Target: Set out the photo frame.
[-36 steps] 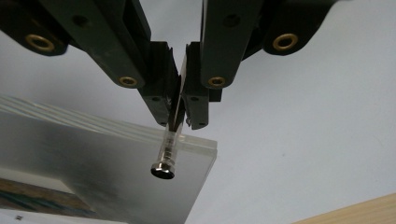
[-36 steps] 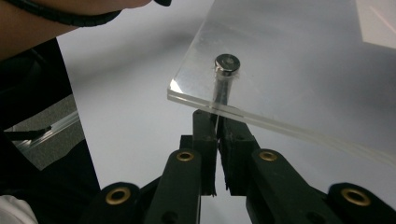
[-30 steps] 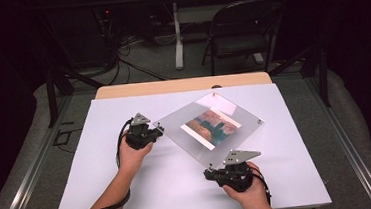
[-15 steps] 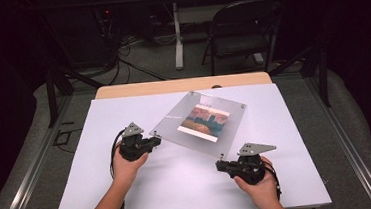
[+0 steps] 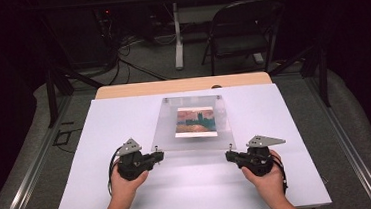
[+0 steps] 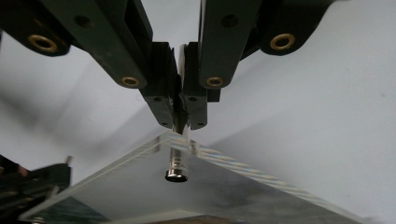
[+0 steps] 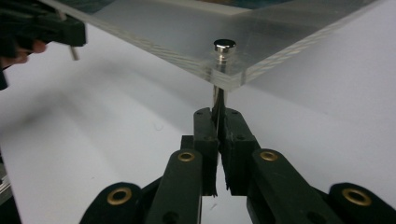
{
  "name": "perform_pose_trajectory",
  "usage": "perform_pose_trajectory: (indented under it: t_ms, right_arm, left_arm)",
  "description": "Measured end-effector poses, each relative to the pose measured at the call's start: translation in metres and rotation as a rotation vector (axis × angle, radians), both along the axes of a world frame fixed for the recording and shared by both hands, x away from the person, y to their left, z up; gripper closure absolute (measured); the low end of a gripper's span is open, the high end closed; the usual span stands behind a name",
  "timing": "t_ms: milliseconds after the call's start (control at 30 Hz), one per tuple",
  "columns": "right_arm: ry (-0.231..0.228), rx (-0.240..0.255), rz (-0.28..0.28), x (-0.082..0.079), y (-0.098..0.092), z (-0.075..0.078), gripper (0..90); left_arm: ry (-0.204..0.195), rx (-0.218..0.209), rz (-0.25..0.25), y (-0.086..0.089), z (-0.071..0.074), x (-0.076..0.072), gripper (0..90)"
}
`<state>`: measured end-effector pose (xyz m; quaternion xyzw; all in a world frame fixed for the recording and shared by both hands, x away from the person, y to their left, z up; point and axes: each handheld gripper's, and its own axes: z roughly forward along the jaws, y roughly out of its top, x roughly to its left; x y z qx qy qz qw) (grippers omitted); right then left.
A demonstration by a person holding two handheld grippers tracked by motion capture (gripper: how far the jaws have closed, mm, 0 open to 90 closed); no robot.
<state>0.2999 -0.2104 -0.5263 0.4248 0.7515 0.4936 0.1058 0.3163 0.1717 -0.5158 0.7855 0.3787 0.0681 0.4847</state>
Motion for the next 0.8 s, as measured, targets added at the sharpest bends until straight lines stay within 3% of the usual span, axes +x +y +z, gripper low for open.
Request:
perform_pose_trajectory:
  t_ms: [167, 467, 800]
  right_arm:
    - [0.002, -0.009, -0.022, 0.008, 0.000, -0.002, 85.7]
    - [-0.014, -0.018, 0.009, 0.013, 0.013, 0.001, 85.7]
    - [-0.007, -0.007, -0.023, 0.031, 0.011, 0.003, 85.6]
  left_arm:
    - [-0.002, 0.009, -0.002, 0.000, -0.001, -0.008, 85.0]
    - [0.002, -0.006, 0.055, 0.012, -0.007, 0.006, 85.1]
    - [0.009, -0.013, 0.084, 0.005, -0.006, 0.028, 85.0]
